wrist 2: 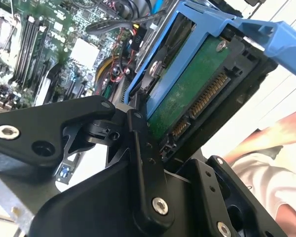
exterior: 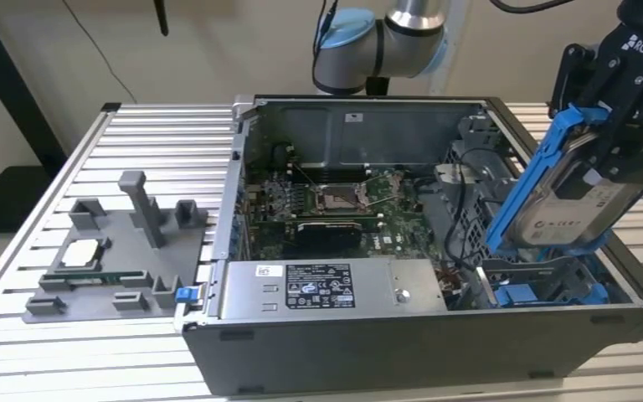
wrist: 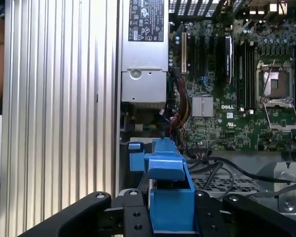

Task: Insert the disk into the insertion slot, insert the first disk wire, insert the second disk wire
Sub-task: 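Insert the disk into the insertion slot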

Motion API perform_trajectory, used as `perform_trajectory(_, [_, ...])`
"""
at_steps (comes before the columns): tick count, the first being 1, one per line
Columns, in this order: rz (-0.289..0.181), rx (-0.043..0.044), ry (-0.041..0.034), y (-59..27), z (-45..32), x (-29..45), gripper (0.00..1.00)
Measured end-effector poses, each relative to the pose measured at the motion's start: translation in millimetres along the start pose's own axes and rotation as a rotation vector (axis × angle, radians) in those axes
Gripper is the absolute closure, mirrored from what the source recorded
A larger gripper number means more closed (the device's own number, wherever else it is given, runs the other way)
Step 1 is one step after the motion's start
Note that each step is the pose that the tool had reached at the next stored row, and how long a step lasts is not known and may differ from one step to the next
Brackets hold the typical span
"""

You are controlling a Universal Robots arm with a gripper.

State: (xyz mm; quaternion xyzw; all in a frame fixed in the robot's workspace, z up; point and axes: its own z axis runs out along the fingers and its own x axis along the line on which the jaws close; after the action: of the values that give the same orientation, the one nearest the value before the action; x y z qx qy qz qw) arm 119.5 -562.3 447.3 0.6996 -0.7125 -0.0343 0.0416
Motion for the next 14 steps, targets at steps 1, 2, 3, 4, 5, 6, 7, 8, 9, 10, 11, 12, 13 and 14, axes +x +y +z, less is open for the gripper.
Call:
perform_trajectory(1, [0.000, 0.0000, -0.0005, -0.7, 1.2, 0.0, 1.00])
perform_trajectory(2, [0.000, 0.0000, -0.0006, -1.4, 1.9, 0.0, 1.00])
perform_trajectory(3, [0.000, 0.0000, -0.0008, -2.4, 2.9, 0.0, 1.00])
perform_trajectory(4, [0.000, 0.0000, -0.0008, -3.7, 3.9, 0.0, 1.00])
perform_trajectory(5, [0.000, 0.0000, -0.0009, -4.9, 5.0, 0.1, 1.00])
perform_trajectory(6, [0.000, 0.0000, -0.0009, -5.8, 6.1, 0.2, 1.00])
perform_trajectory(7, [0.000, 0.0000, -0.0010, -6.5, 7.3, 0.2, 1.00])
perform_trajectory(8, [0.000, 0.0000, -0.0010, -7.0, 8.6, 0.3, 1.00])
perform_trajectory(9, [0.000, 0.0000, -0.0010, -7.4, 10.0, 0.4, 1.00])
perform_trajectory(10, [0.000, 0.0000, -0.0011, -7.6, 11.3, 0.6, 1.00])
perform_trajectory(11, [0.000, 0.0000, -0.0009, -8.3, 12.5, 0.7, 1.00])
perform_trajectory(12, [0.000, 0.0000, -0.0009, -9.0, 13.4, 1.0, 1.00])
perform_trajectory(13, [0.000, 0.0000, -0.0009, -9.6, 14.2, 1.5, 1.00])
perform_trajectory(14, [0.000, 0.0000, -0.0010, -10.2, 15.3, 1.9, 1.00])
